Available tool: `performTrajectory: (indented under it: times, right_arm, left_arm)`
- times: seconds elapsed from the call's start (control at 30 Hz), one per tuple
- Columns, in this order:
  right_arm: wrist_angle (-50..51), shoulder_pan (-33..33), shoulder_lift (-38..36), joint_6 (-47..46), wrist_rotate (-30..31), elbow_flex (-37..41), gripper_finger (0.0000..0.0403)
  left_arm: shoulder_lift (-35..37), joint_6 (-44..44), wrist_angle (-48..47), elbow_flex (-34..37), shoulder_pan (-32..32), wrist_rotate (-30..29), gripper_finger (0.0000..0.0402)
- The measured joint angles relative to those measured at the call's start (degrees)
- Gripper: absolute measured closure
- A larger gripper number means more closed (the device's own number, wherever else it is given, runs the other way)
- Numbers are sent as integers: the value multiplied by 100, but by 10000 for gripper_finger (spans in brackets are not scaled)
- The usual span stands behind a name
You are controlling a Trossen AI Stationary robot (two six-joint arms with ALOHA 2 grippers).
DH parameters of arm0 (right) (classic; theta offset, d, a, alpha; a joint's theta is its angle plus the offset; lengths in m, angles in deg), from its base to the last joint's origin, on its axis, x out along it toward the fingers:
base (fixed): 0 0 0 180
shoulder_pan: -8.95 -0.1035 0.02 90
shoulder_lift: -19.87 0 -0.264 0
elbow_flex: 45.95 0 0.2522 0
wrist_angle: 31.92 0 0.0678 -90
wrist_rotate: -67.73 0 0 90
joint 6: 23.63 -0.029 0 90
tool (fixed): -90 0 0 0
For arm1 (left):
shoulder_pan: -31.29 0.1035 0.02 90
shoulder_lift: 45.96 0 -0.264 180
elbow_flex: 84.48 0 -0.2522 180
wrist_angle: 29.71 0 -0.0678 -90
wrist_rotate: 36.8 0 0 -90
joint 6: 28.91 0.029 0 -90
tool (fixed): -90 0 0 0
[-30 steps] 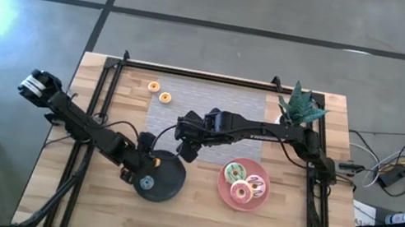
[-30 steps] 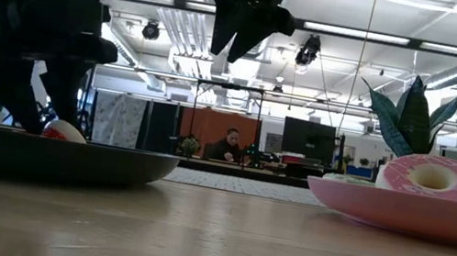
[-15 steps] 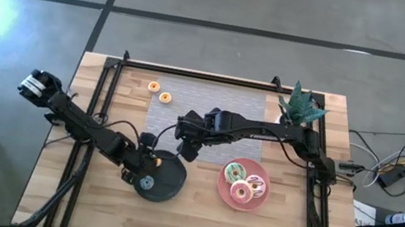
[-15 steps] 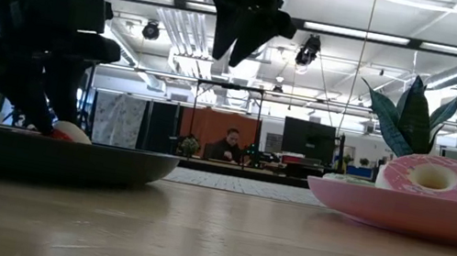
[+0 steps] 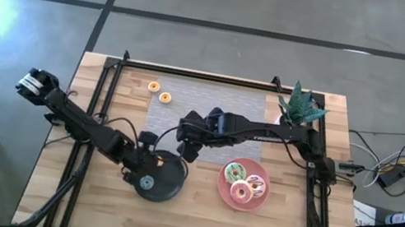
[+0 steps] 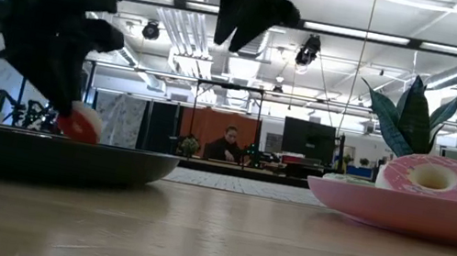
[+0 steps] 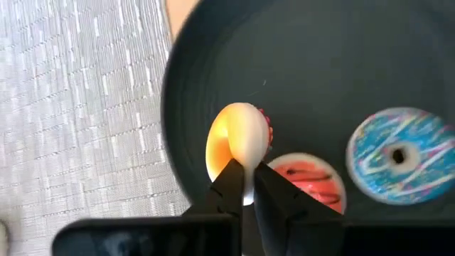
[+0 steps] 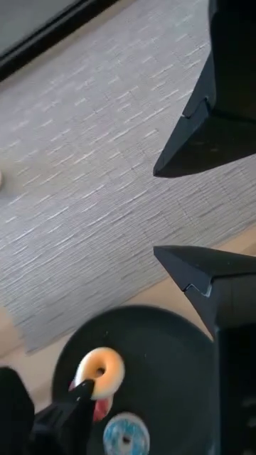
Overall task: Pick & Place donuts
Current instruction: Adjust the small red donut on the black plate
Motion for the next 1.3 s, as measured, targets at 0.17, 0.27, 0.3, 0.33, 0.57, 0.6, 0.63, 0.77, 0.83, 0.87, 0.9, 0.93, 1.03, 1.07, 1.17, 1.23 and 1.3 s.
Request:
performTrajectory:
  times: [0.17, 0.27, 0.3, 0.33, 0.57, 0.6, 0.63, 0.77, 0.83, 0.87, 0.9, 0.93, 1.03, 1.07, 1.17, 1.23, 1.3]
  right_arm:
    - [46, 7, -244, -52, 184, 33, 265]
    - [53, 4, -403, -156, 358, 85, 273]
    - [48, 4, -478, -191, 409, 123, 275]
    - [45, 4, -551, -226, 450, 173, 277]
    - [31, -8, -805, -518, 462, 611, 280]
    - [38, -18, -832, -583, 461, 687, 280]
    - [34, -27, -860, -635, 461, 762, 281]
    - [20, -61, -932, -766, 459, 1072, 282]
    - [21, -68, -961, -857, 457, 1216, 282]
    - [19, -69, -971, -912, 460, 1264, 282]
    - [8, -68, -993, -1003, 475, 1317, 283]
    - [10, -68, -1012, -1090, 529, 1367, 284]
    - [9, -68, -1096, -1382, 737, 1529, 284]
    - [8, -66, -1133, -1446, 759, 1576, 284]
    - [-14, -66, -1227, -1486, 793, 1674, 284]
    - [-13, -66, -1312, -1488, 798, 1753, 284]
    - [-37, -66, -1404, -1563, 807, 1859, 284]
  left_arm:
    - [243, -750, 156, 24, 425, 1102, 401]
    - [294, -1317, 475, 219, 900, 1973, 401]
    - [303, -1482, 646, 267, 1076, 2249, 401]
    - [304, -1607, 837, 302, 1237, 2466, 401]
    - [299, -2455, 1718, 574, 2148, 3889, 401]
    - [287, -2572, 1768, 610, 2222, 4008, 401]
    - [280, -2643, 1734, 635, 2277, 4021, 401]
    - [280, -2816, 1615, 745, 2413, 4060, 401]
    - [280, -2924, 1577, 843, 2430, 4064, 401]
    - [280, -2955, 1597, 892, 2432, 4062, 402]
    - [280, -2966, 1612, 946, 2432, 4064, 402]
    - [280, -2970, 1637, 1006, 2432, 4064, 402]
    - [292, -3031, 1777, 1150, 2432, 4018, 402]
    - [297, -3038, 1821, 1186, 2432, 3960, 402]
    - [297, -3036, 1882, 1270, 2432, 3619, 401]
    - [297, -3047, 1881, 1311, 2432, 3281, 397]
    - [297, -3049, 1886, 1335, 2432, 3043, 389]
